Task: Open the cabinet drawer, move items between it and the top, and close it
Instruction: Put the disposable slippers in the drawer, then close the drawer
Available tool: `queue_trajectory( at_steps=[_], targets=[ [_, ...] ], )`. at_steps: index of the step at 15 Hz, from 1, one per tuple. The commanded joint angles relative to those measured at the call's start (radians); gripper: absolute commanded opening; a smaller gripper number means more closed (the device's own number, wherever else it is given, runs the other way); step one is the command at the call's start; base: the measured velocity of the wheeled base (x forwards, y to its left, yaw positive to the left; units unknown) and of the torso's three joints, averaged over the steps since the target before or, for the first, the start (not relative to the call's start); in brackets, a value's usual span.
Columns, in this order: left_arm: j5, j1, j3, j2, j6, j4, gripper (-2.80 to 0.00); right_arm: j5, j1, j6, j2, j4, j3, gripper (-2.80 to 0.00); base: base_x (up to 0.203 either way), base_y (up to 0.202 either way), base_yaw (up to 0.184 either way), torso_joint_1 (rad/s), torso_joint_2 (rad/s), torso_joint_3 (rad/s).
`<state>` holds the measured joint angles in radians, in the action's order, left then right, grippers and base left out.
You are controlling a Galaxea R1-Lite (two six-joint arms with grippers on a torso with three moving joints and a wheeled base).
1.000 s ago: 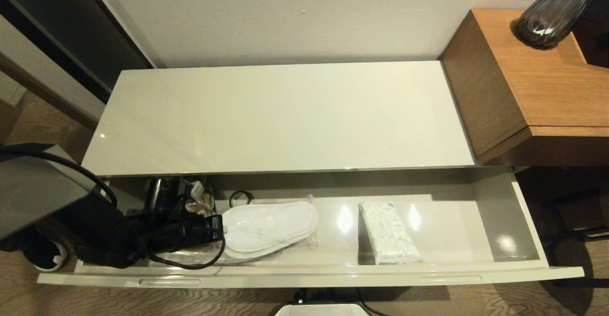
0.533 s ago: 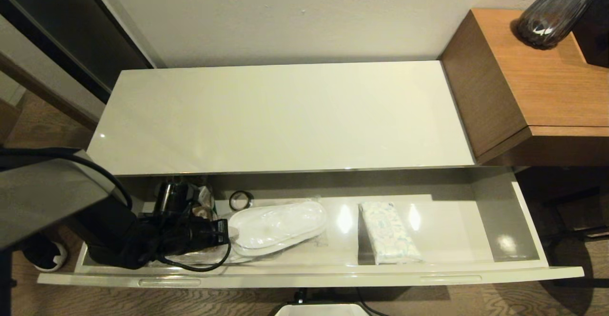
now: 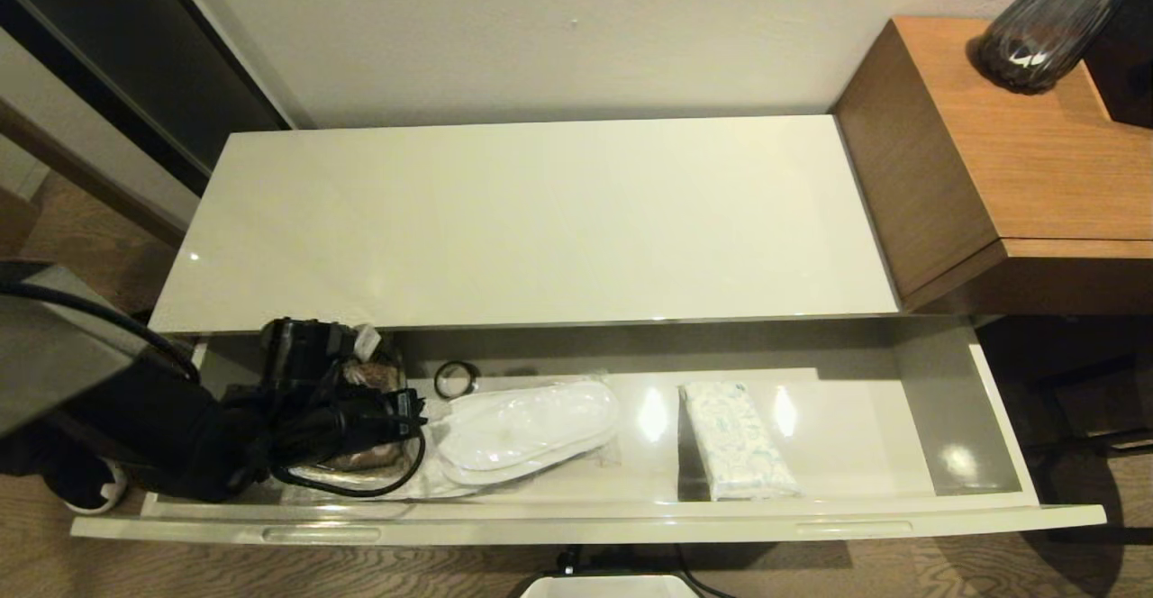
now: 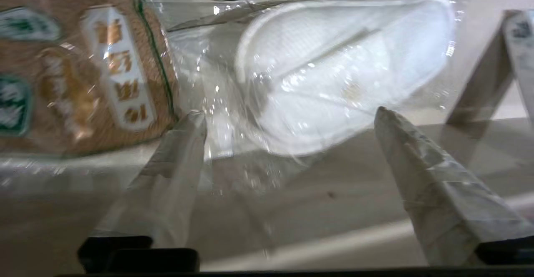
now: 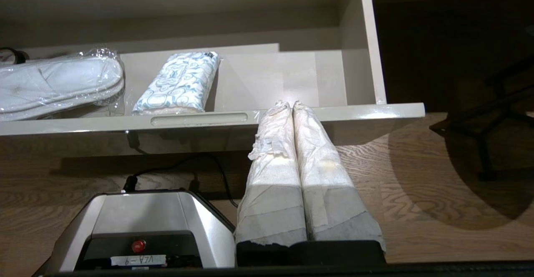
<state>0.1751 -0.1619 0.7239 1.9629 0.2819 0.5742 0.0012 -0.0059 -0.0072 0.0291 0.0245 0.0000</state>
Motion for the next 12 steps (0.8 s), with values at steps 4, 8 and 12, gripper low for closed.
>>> queue_trajectory(
  at_steps=[4, 8, 12],
  targets=[
    [0.001, -0.002, -0.082, -0.194, -0.001, -0.043, 0.00, 0.000, 0.000, 0.000, 0.002, 0.000, 0.003, -2.80, 0.000, 0.000, 0.000, 0.000, 0.00, 0.000],
    [0.003, -0.004, -0.087, -0.449, -0.003, -0.241, 0.00, 0.000, 0.000, 0.000, 0.000, 0.000, 0.003, -2.80, 0.000, 0.000, 0.000, 0.000, 0.00, 0.000],
    [-0.001, -0.004, -0.107, -0.635, -0.002, -0.451, 0.00, 0.000, 0.000, 0.000, 0.001, 0.000, 0.003, -2.80, 0.000, 0.000, 0.000, 0.000, 0.00, 0.000]
  ],
)
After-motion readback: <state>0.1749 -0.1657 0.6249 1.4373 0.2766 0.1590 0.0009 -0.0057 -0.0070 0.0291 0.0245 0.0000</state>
